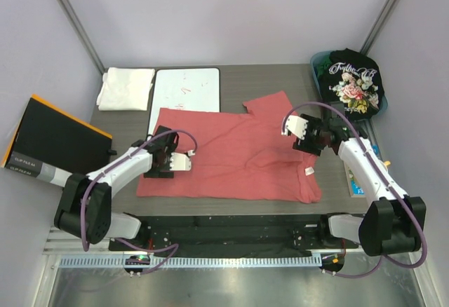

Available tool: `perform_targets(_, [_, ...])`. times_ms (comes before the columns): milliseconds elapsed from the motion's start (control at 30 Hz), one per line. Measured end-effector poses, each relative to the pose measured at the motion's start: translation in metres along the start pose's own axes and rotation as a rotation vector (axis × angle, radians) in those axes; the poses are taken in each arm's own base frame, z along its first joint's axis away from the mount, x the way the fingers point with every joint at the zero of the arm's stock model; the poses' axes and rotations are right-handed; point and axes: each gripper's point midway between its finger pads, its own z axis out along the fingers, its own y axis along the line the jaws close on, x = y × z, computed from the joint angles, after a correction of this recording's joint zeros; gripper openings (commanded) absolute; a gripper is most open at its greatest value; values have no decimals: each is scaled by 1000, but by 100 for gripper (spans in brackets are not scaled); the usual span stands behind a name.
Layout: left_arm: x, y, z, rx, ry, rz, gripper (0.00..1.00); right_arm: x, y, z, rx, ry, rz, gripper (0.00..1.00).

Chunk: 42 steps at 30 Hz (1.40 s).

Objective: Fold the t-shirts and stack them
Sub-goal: Fold the flattened tshirt in 1/3 of the way

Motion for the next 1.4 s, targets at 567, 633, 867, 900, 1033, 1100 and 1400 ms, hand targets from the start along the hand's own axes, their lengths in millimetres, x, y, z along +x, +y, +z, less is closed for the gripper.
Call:
perform_targets(567, [-24,51,-5,-169,-114,-56,0,-14,59,18,-447,-29,198,1])
perform_targets(633, [-27,53,11,-143,-93,-43,0,-12,69,22,-497,-20,215,1])
perform_targets(867, [-37,76,39,-139,-46,-53,0,-11,84,28,-560,-13,219,1])
perform_targets(900, [-38,81,40,-150,-44,-57,0,-10,86,30,-571,-8,223,1])
perform_targets(1033, [-41,106,45,-210,-21,-75,0,-2,92,47,-607,19,234,1])
perform_targets(1100, [-42,115,49,-225,-8,-81,0,2,92,57,-608,30,238,1])
perform_targets(1400, [-44,140,65,-270,50,-94,0,14,78,91,-534,79,268,1])
